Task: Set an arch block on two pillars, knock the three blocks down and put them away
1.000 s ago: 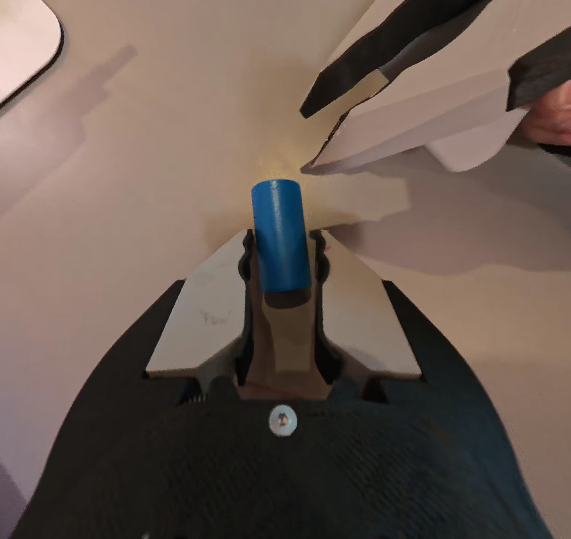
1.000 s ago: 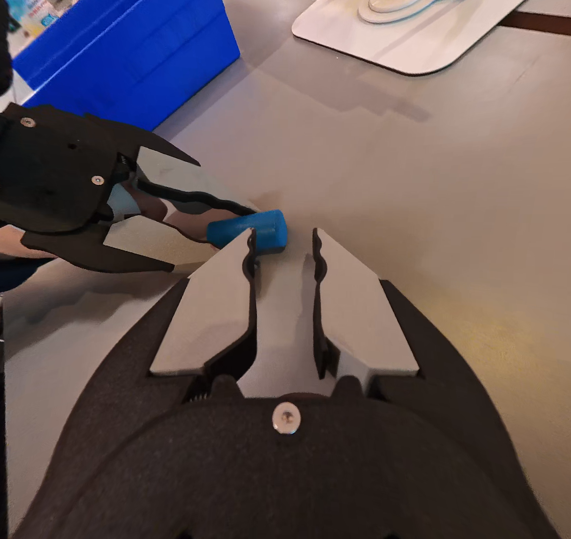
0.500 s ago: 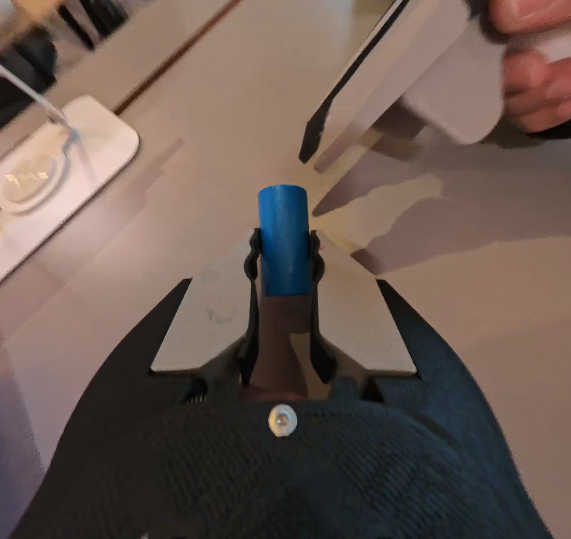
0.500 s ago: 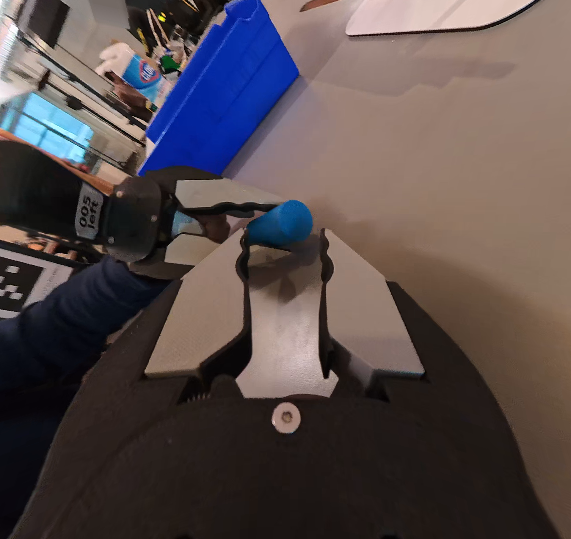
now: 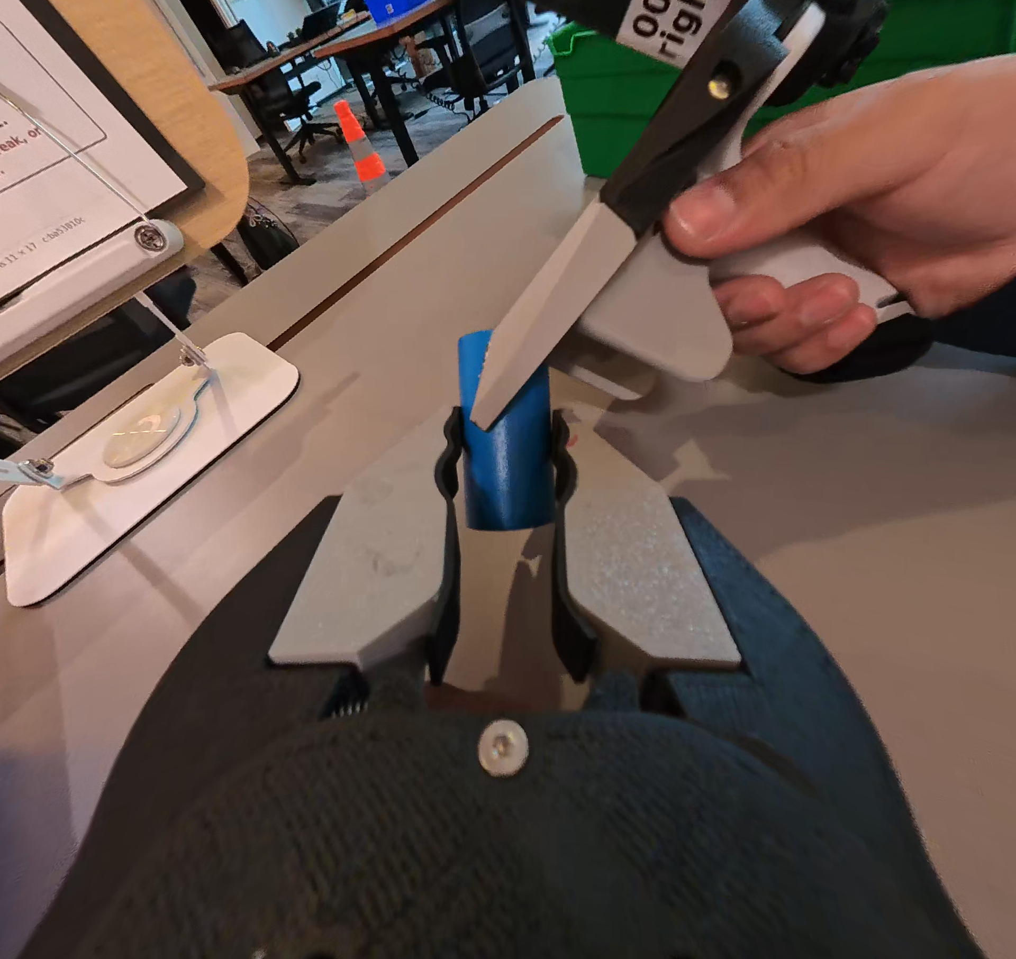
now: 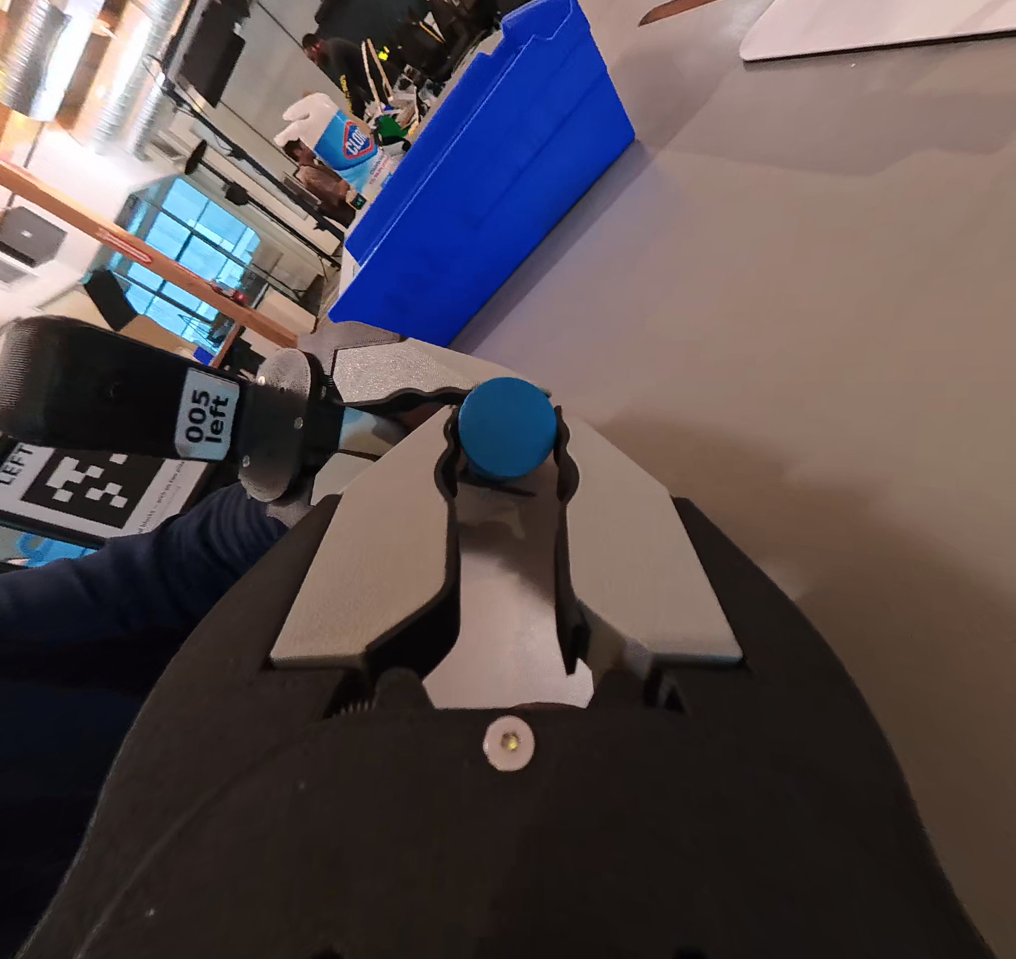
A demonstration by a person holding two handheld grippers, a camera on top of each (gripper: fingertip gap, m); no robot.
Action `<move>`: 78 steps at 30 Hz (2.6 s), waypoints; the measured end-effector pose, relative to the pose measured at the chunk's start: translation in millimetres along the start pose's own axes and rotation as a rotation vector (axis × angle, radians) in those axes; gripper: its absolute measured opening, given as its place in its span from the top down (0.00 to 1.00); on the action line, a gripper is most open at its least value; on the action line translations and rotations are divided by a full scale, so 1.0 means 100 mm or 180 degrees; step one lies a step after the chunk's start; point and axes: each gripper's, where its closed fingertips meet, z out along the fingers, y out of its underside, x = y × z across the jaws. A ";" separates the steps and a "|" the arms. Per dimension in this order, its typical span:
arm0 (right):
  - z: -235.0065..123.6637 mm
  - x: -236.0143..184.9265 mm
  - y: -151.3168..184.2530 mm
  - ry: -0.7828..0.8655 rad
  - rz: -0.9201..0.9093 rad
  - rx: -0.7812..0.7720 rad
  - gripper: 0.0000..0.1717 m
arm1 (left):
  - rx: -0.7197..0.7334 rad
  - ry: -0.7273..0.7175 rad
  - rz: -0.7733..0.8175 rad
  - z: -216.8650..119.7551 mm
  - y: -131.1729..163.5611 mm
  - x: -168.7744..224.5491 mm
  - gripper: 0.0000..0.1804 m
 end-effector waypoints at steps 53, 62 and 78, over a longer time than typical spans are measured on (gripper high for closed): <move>-0.46 -0.03 -0.24 0.1311 -0.2039 -0.0081 0.68 | -0.0556 -0.0093 -0.0159 -0.13 0.32 -0.11 0.77; -0.60 -0.18 -0.49 0.1351 -0.2093 0.0473 0.73 | -0.0208 0.0028 -0.0408 -0.81 0.03 0.01 0.74; -0.49 -0.22 -0.43 0.1347 -0.2266 0.0408 0.74 | -0.0938 -0.0658 -0.0580 -2.50 0.44 -1.65 0.75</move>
